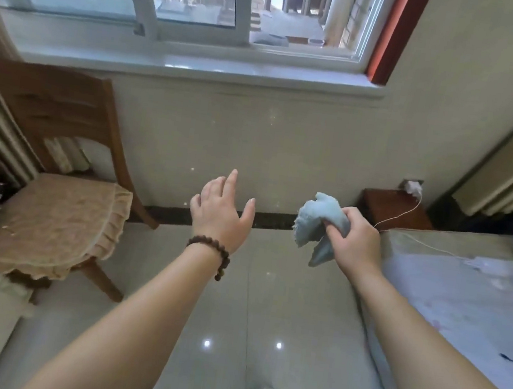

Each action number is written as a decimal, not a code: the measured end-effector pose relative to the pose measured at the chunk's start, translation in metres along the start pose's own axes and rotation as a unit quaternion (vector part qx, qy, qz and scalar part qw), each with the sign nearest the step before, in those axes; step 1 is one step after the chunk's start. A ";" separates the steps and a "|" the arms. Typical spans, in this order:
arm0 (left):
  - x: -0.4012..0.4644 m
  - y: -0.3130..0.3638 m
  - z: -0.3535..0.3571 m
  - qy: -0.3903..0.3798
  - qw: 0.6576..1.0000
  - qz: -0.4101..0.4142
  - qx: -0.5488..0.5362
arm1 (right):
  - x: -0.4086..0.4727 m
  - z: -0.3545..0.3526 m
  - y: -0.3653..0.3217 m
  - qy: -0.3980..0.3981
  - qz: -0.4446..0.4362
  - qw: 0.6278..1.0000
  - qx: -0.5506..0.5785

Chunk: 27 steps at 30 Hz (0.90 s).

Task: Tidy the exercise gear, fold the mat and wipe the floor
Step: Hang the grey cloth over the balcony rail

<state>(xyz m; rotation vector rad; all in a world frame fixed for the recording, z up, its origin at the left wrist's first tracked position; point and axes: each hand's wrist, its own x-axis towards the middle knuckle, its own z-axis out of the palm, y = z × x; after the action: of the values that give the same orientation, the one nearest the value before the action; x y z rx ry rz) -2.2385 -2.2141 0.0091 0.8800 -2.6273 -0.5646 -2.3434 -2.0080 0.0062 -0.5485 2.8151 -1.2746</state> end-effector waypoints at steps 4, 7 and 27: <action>0.069 0.037 0.010 0.023 1.000 0.004 0.010 | 0.082 -0.018 0.010 0.015 -0.023 1.000 -0.001; 0.124 0.060 0.016 0.039 0.999 0.007 0.008 | 0.140 -0.021 0.014 0.018 -0.034 0.999 0.007; 0.586 0.124 0.045 0.090 0.993 0.071 0.016 | 0.600 0.041 -0.087 0.080 -0.118 0.990 0.017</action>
<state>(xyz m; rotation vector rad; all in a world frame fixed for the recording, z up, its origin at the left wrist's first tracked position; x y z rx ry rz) -2.7662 -2.4777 0.1237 0.7097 -2.5163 -0.3876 -2.8734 -2.2796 0.1259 -0.8348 2.9216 -1.4645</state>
